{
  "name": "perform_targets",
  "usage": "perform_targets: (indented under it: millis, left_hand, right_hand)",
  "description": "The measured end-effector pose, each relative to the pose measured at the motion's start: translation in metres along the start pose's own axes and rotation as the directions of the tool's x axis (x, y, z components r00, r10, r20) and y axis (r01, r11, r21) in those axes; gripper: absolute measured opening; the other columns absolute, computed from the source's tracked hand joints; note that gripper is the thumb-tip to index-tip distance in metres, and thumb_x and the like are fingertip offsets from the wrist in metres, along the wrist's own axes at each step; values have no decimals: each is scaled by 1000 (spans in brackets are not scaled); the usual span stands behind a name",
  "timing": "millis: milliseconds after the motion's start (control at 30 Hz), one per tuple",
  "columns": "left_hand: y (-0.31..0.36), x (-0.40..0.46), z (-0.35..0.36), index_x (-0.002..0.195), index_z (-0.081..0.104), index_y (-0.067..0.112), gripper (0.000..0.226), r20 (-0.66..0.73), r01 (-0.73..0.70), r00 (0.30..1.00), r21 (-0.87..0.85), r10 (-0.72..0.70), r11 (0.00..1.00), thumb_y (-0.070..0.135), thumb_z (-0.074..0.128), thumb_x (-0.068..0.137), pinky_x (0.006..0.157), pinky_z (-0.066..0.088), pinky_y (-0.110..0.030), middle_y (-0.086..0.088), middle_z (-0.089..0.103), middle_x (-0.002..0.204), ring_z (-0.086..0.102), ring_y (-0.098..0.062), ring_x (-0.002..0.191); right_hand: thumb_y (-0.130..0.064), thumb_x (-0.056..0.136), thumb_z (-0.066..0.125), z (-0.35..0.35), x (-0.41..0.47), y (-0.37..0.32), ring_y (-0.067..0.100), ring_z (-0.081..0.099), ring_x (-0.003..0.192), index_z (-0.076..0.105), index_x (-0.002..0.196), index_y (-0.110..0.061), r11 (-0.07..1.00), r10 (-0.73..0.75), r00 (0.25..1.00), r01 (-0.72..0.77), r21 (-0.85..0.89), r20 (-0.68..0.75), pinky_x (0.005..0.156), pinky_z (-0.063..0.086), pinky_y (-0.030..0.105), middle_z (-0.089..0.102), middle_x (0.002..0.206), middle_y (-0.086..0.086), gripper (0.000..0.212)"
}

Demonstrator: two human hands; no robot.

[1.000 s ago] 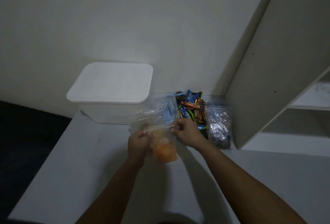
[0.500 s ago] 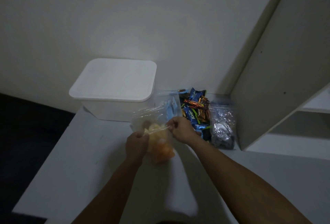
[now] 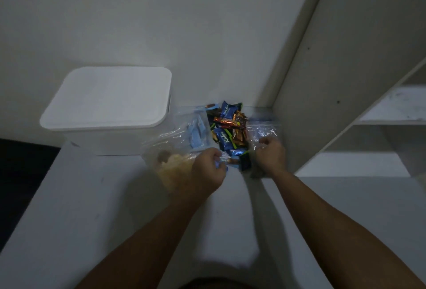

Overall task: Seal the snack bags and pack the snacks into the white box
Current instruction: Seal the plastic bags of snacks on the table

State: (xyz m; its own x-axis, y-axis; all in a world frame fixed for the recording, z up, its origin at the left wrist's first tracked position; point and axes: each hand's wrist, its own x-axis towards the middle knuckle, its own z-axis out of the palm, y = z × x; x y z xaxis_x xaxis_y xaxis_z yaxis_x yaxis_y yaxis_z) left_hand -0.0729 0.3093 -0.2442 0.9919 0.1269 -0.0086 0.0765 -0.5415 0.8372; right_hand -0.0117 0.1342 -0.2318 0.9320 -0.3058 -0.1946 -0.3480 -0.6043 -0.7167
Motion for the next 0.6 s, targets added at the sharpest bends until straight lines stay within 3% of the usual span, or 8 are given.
perform_targets:
  millis: [100, 233, 333, 400, 467, 533, 600]
  left_hand:
    - [13, 17, 23, 107, 63, 15, 28, 243, 160, 954, 71, -173, 985, 20, 69, 80, 82, 46, -26, -1, 66, 95, 63, -19, 95]
    - [34, 29, 41, 116, 59, 9, 39, 418, 290, 874, -44, -246, 956, 20, 73, 80, 90, 47, -33, -1, 60, 99, 58, -20, 95]
    - [42, 35, 51, 115, 59, 9, 36, 500, 409, 808, -92, -313, 908, 17, 70, 81, 73, 47, -29, -8, 67, 104, 56, -14, 84]
    - [49, 36, 54, 112, 58, 12, 30, 533, 486, 777, -168, -336, 857, 12, 66, 83, 64, 39, -25, -3, 65, 97, 55, -12, 83]
    - [53, 37, 56, 116, 53, 17, 34, 561, 534, 758, -239, -334, 811, 7, 63, 85, 64, 37, -24, 5, 60, 99, 55, -12, 90]
    - [55, 34, 57, 123, 50, 17, 41, 554, 546, 769, -306, -320, 780, 4, 63, 86, 61, 37, -21, 5, 61, 107, 54, -6, 85]
    - [54, 32, 57, 125, 50, 19, 44, 520, 538, 795, -368, -312, 758, 4, 64, 86, 62, 41, -18, 1, 63, 109, 58, -7, 86]
  right_hand:
    - [-13, 83, 58, -15, 8, 15, 35, 58, 112, 60, 120, -8, 992, 109, 994, -110, -55, -7, 90, 45, 33, 63, 120, 17, 37]
    - [-39, 74, 68, -14, 21, 36, 34, 64, 106, 62, 114, -5, 980, 189, 978, -182, -80, 91, 85, 51, 35, 67, 115, 18, 54]
    - [-48, 74, 75, -12, 24, 48, 32, 65, 103, 65, 110, -5, 976, 218, 967, -214, -49, 129, 84, 50, 33, 70, 109, 16, 58]
    - [-43, 72, 78, -16, 21, 47, 33, 65, 101, 62, 109, -4, 974, 227, 969, -227, -8, 101, 84, 52, 36, 68, 107, 16, 56]
    - [-25, 74, 76, -18, 18, 47, 34, 65, 99, 61, 106, -3, 972, 230, 971, -232, 28, 68, 85, 53, 39, 68, 104, 17, 41]
    - [-11, 74, 71, -19, 15, 50, 30, 66, 93, 65, 104, -4, 970, 222, 973, -228, 81, 67, 83, 55, 39, 70, 97, 15, 31]
    - [-9, 73, 70, -17, 12, 56, 25, 67, 84, 70, 98, -10, 963, 210, 972, -223, 150, 101, 78, 55, 37, 73, 90, 9, 25]
